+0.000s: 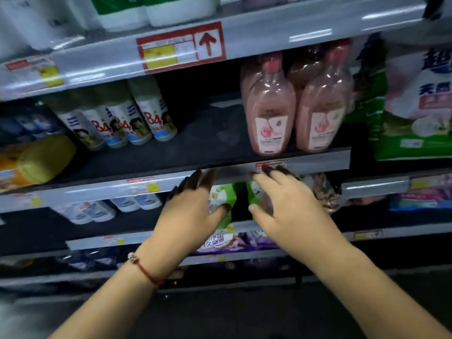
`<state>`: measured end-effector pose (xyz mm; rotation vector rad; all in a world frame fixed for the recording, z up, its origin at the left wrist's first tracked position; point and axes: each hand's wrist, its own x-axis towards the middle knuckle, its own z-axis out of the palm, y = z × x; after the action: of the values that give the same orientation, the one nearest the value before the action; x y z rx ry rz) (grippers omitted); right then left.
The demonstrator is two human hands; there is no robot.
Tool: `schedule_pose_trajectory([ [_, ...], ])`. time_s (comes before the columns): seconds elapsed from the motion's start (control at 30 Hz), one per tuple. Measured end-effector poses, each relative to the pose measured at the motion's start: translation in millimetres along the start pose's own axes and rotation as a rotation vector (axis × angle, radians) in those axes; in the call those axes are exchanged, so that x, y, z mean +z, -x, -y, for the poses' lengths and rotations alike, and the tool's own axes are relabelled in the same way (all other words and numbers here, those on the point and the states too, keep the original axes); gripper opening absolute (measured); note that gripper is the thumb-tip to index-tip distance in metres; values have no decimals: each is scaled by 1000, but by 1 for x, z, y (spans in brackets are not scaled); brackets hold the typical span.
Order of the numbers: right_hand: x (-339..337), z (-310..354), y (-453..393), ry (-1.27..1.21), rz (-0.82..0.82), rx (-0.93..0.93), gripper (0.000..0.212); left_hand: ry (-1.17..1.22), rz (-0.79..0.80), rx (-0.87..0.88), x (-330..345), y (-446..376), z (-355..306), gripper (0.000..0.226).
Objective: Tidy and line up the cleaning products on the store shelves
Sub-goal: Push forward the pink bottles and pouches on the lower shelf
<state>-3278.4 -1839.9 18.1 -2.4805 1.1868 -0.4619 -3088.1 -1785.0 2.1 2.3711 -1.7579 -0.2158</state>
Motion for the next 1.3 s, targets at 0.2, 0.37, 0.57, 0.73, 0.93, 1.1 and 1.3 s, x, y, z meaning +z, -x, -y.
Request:
schedule_pose_trajectory([
  [0.2, 26, 74, -6, 171, 160, -111, 65, -73, -114, -61, -17, 51, 77, 81],
  [0.37, 66, 172, -8, 205, 213, -226, 66, -93, -185, -122, -40, 111, 163, 79],
  [0.57, 126, 295, 0, 193, 275, -338, 69, -92, -249, -239, -60, 191, 266, 75],
  [0.73, 162, 381, 7, 95, 231, -355, 64, -77, -310, -361, -83, 250, 343, 72],
  [0.93, 201, 463, -2, 79, 305, -443, 64, -77, -370, -523, -108, 306, 423, 72],
  [1.1, 240, 521, -10, 88, 399, -555, 67, -51, -388, -636, -112, 338, 470, 69],
  [1.3, 293, 588, -35, 61, 458, -676, 67, -55, -372, -733, -113, 354, 539, 69],
])
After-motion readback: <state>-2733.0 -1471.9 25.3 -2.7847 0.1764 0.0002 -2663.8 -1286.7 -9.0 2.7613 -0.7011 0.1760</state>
